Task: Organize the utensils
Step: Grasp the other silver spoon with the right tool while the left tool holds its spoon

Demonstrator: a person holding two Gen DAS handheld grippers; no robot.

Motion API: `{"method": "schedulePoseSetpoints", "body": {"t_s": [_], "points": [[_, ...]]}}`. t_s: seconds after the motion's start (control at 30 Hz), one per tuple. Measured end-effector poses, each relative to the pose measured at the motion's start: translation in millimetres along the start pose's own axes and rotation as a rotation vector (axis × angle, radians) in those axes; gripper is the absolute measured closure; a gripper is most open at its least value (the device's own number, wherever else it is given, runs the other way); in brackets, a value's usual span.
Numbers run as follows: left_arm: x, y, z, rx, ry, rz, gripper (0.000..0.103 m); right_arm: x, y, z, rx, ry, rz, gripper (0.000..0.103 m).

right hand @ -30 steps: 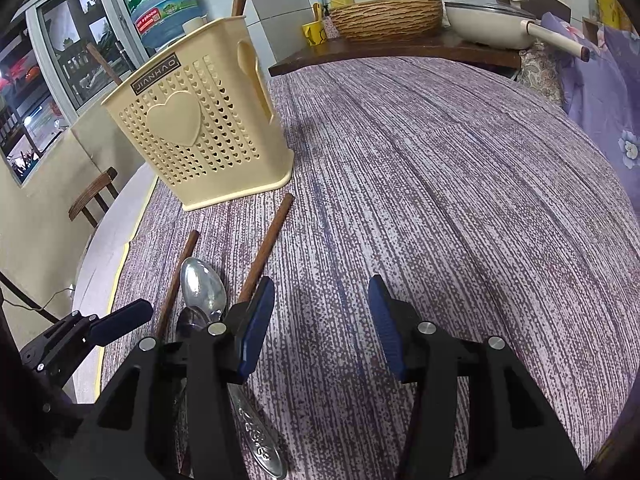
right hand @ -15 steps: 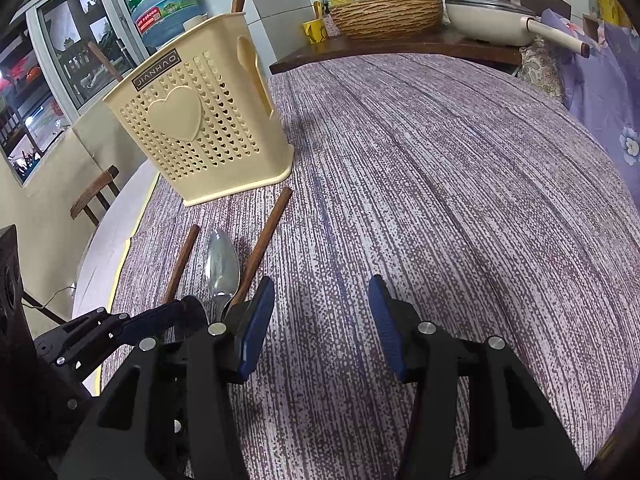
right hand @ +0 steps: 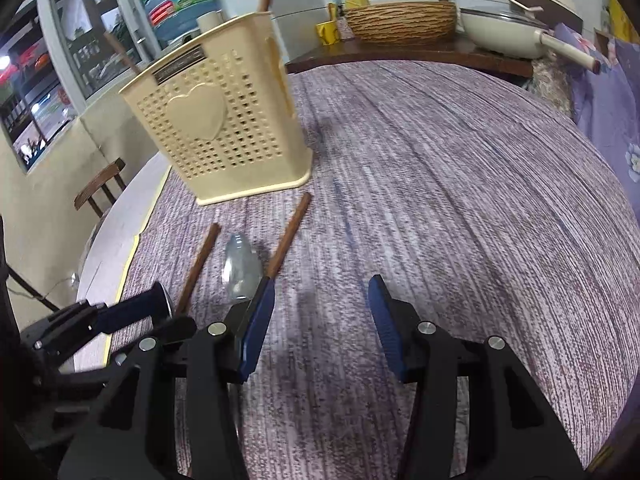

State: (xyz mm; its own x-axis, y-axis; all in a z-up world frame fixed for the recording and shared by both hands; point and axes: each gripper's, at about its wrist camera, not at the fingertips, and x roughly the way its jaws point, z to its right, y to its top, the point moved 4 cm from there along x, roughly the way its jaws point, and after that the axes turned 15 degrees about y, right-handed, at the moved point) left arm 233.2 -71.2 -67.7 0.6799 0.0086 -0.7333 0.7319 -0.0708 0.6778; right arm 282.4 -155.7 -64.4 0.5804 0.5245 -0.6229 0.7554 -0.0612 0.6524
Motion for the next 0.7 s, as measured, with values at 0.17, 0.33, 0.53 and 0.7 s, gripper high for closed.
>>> {"method": "schedulePoseSetpoints", "body": {"t_s": [0.17, 0.33, 0.53, 0.7], "points": [[-3, 2, -33, -0.088, 0.047, 0.008, 0.056, 23, 2, -37, -0.117, 0.036, -0.061, 0.053], [-1, 1, -54, -0.156, 0.053, -0.003, 0.057, 49, 5, -58, -0.238, -0.029, -0.126, 0.053], [3, 0, -64, -0.161, 0.070, -0.010, 0.056, 64, 6, -57, -0.265, -0.084, -0.160, 0.053], [9, -1, -68, -0.165, 0.073, -0.024, 0.056, 72, 9, -61, -0.297, -0.121, -0.180, 0.053]]}}
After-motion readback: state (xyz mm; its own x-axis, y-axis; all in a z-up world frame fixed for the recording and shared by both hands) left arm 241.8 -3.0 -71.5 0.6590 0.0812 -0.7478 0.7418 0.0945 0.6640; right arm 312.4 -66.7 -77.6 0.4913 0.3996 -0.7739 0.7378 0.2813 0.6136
